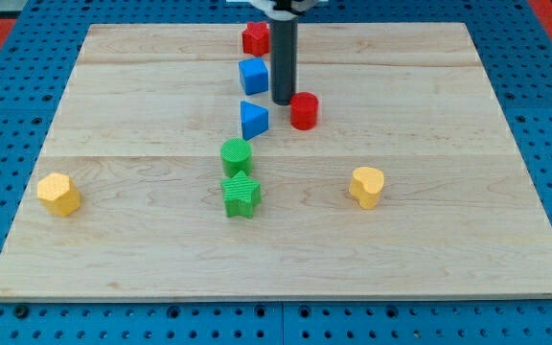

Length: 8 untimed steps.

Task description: Move the red circle to the right

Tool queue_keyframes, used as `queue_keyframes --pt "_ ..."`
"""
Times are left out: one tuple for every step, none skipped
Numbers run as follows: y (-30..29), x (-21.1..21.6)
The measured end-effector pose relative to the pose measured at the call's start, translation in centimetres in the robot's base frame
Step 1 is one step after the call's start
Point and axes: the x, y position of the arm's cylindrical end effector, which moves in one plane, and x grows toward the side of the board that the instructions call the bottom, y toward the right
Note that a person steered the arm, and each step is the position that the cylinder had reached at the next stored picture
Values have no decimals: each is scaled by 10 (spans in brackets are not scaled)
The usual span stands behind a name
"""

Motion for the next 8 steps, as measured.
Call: queue_keyframes --pt "30 9" --pt "37 10" --pt "42 0" --pt "67 -9" --pt "120 12" --pt "115 48" --pt "90 54" --pt "90 54"
